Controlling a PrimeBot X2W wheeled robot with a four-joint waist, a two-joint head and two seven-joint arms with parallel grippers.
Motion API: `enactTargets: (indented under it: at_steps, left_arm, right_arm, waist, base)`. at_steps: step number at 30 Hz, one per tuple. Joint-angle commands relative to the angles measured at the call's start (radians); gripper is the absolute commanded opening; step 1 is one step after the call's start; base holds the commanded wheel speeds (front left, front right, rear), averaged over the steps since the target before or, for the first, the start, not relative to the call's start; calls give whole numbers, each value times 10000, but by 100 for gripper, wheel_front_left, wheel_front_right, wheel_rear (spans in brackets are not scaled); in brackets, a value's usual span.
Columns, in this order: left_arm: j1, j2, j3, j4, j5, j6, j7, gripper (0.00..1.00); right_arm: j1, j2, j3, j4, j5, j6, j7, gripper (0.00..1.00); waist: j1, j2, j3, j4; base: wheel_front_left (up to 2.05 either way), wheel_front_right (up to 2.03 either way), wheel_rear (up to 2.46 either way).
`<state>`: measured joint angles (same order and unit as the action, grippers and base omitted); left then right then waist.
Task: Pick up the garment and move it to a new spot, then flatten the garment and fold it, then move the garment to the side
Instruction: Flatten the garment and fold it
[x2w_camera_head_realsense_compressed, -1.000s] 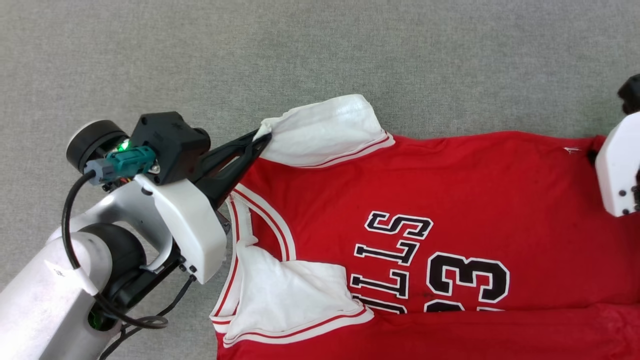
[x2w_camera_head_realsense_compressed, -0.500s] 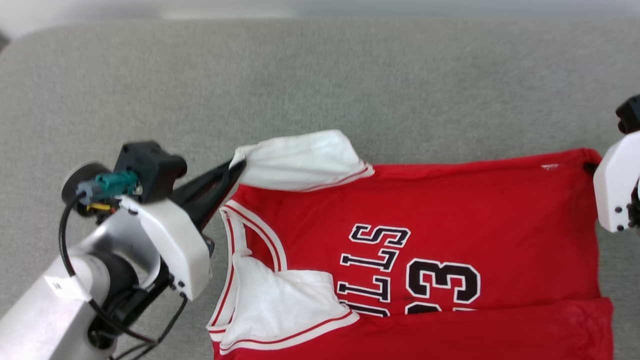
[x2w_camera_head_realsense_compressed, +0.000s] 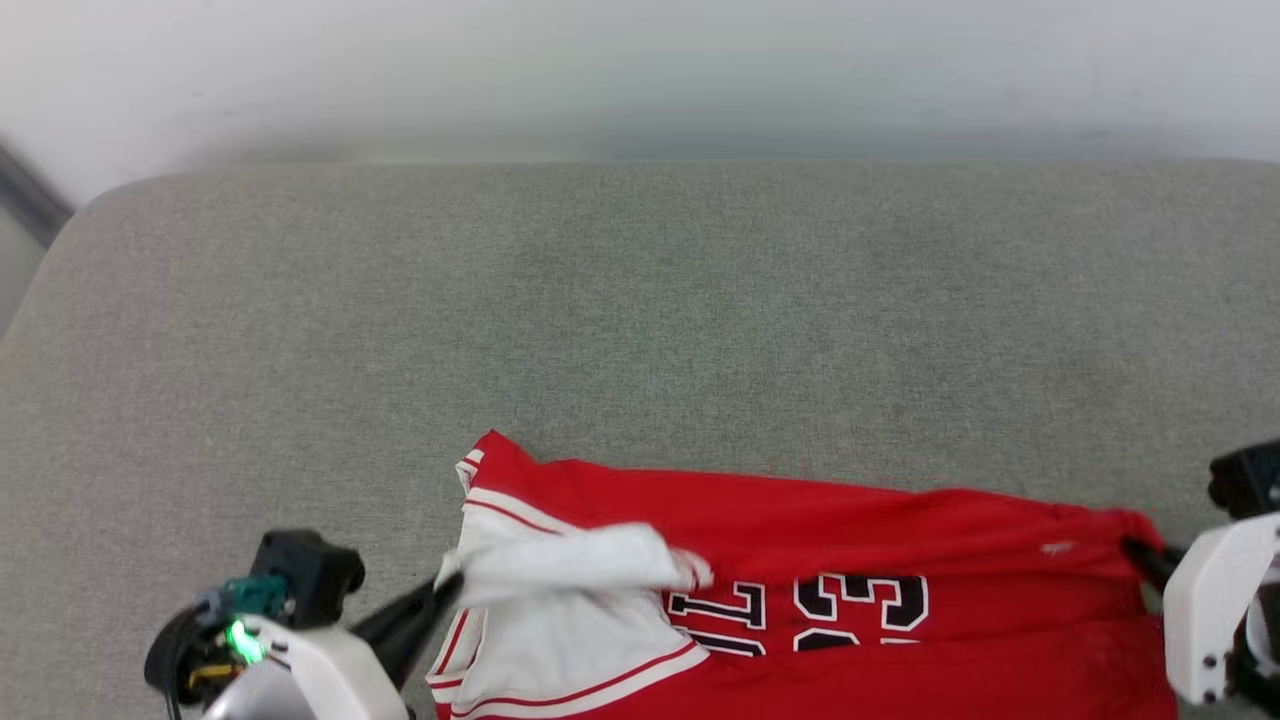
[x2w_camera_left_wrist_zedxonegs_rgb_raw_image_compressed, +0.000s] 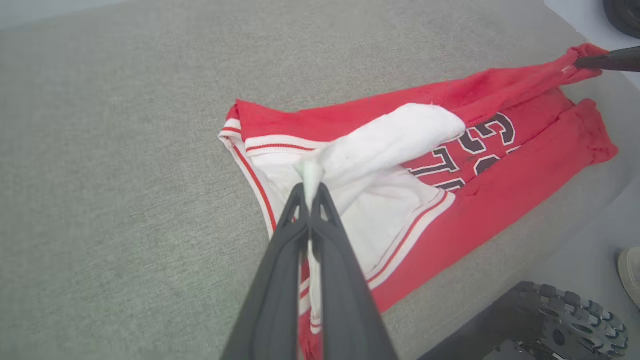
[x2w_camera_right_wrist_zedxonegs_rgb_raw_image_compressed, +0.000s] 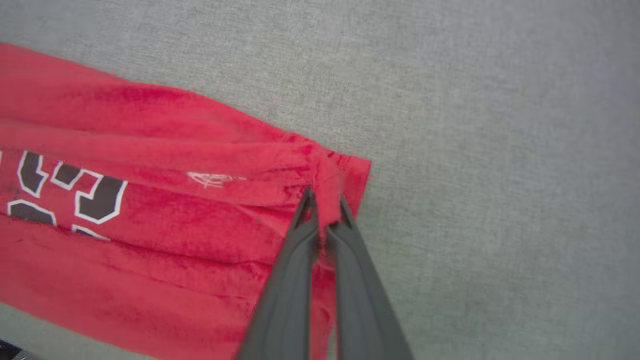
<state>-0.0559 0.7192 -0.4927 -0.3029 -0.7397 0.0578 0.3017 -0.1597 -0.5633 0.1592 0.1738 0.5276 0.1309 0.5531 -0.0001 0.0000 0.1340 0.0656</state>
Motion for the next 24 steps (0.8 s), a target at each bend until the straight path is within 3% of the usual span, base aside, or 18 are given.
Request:
enactTargets:
  at_steps: [1, 8, 17, 24]
  left_arm:
    - [276, 10, -31, 44, -105, 56, -82, 0]
    - [1003, 46, -572, 729, -77, -147, -5, 0]
    - [646, -400, -1347, 2271, 433, -639, -179, 0]
    - [334, -840, -1465, 3098, 663, -662, -634, 0]
  right_arm:
    - [293, 93, -68, -141, 57, -5, -76, 0]
    - [1411, 50, 119, -350, -159, -5, -253, 0]
    - [1577, -366, 950, 14, -398, -6, -376, 0]
    - [1415, -202, 1413, 413, -245, -3, -661, 0]
  waist:
    - [1, 0, -31, 9]
    - [1, 0, -79, -15]
    - [1, 0, 37, -72]
    - [1, 0, 83, -135]
  base:
    - [0, 0, 0]
    - [0, 0, 0]
    - [0, 0, 0]
    - [0, 0, 0]
